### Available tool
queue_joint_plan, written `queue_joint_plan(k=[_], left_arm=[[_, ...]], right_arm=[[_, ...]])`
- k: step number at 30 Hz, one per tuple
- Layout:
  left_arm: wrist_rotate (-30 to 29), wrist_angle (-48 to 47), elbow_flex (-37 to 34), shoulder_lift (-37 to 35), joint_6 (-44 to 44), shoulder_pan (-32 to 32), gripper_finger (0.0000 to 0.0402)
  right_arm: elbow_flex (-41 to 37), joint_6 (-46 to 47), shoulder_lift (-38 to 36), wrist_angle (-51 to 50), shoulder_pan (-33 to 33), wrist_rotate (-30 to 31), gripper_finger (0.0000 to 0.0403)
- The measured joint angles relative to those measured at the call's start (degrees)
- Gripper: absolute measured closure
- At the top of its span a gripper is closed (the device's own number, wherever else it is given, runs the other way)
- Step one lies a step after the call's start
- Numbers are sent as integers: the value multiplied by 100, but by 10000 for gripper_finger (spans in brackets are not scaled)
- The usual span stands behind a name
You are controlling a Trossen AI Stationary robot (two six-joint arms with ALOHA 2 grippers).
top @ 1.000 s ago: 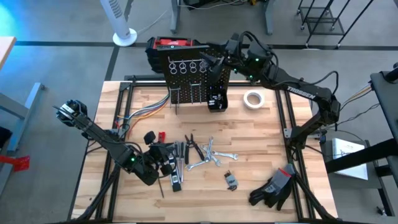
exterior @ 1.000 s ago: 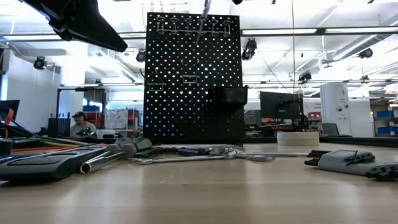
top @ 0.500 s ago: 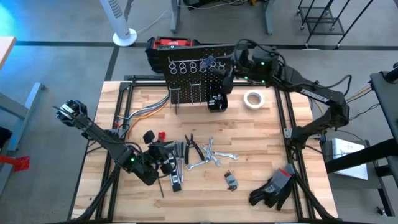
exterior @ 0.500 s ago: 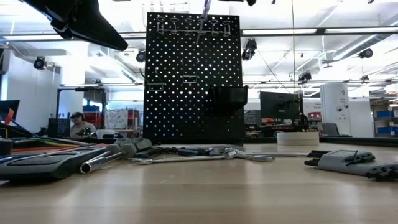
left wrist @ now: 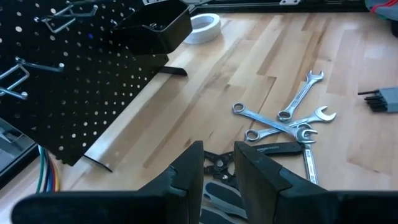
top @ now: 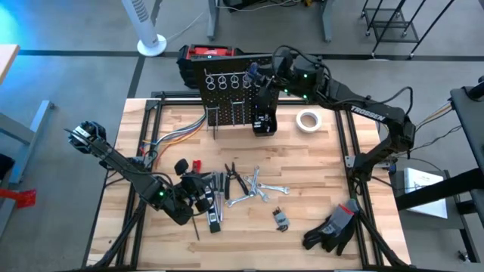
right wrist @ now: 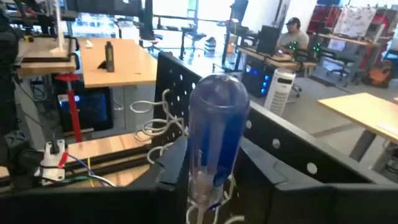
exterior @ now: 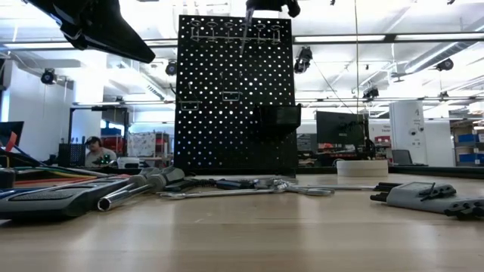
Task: Hang tools onto peg board
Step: Hang the blue screwdriver on the peg board
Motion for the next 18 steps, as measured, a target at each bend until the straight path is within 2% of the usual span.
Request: queue_joint_plan(k=[9,18], left_arm=[[-48,-2,0,0,-1,0,322],[-132,0,-2,0,-2,0,322]], right_arm=[[0,-96,101,373,-95,-27,324],[134,-107,101,143,-137,-181,324]])
